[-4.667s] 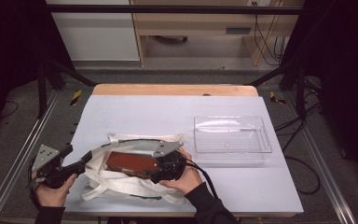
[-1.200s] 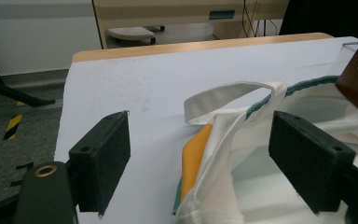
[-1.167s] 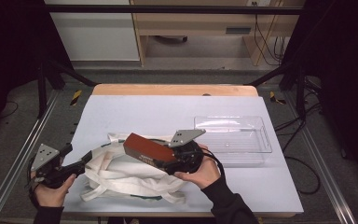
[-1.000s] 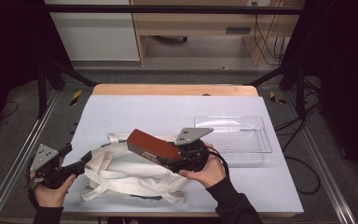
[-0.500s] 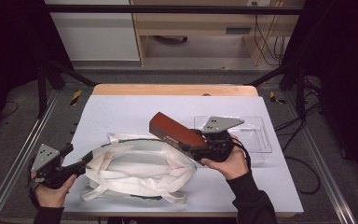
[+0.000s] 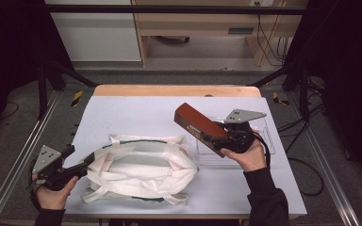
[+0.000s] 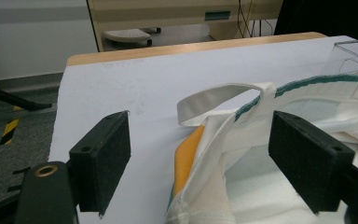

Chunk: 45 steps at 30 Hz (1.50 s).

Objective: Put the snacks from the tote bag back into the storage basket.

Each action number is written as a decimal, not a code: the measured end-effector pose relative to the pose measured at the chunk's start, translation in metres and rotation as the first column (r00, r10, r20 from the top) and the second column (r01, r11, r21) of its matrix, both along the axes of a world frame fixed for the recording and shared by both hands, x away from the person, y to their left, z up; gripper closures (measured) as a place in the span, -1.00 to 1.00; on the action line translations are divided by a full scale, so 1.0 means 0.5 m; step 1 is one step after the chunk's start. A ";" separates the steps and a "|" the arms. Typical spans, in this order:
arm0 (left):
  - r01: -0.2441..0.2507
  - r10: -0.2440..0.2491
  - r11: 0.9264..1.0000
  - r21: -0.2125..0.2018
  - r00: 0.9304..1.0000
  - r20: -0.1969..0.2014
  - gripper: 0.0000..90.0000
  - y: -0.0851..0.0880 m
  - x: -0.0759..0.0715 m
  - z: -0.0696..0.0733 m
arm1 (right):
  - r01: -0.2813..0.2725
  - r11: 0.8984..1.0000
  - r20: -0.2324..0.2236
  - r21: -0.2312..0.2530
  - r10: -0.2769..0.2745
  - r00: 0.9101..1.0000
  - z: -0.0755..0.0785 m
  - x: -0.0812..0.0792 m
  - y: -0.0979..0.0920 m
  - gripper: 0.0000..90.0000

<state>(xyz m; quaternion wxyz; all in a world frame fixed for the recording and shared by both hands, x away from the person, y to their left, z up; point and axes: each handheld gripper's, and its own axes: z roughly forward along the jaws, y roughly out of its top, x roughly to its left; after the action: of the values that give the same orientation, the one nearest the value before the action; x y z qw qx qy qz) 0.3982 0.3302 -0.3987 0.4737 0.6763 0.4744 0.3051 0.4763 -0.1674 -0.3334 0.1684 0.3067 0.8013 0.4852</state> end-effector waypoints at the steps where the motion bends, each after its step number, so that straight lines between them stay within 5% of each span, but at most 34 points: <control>1: -0.001 0.001 1.000 0.000 1.000 0.000 -0.54 0.000 0.000 0.000 | 0.005 1.000 -0.002 0.001 -0.005 1.000 0.000 0.003 -0.004 -0.04; 25: -0.001 0.001 1.000 0.007 1.000 -0.007 -0.54 -0.003 0.001 -0.003 | 0.029 0.999 -0.004 -0.016 -0.029 1.000 -0.034 0.080 -0.075 -0.04; 45: -0.001 0.002 1.000 0.011 1.000 -0.011 -0.54 -0.003 0.002 -0.005 | 0.047 0.995 -0.041 -0.085 -0.050 0.998 -0.089 0.116 -0.132 -0.04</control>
<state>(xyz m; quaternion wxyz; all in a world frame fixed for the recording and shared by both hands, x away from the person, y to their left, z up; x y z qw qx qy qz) 0.3993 0.3289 -0.4013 0.4672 0.6802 0.4759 0.3043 0.5342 -0.2334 -0.3779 0.1757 0.3291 0.8169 0.4400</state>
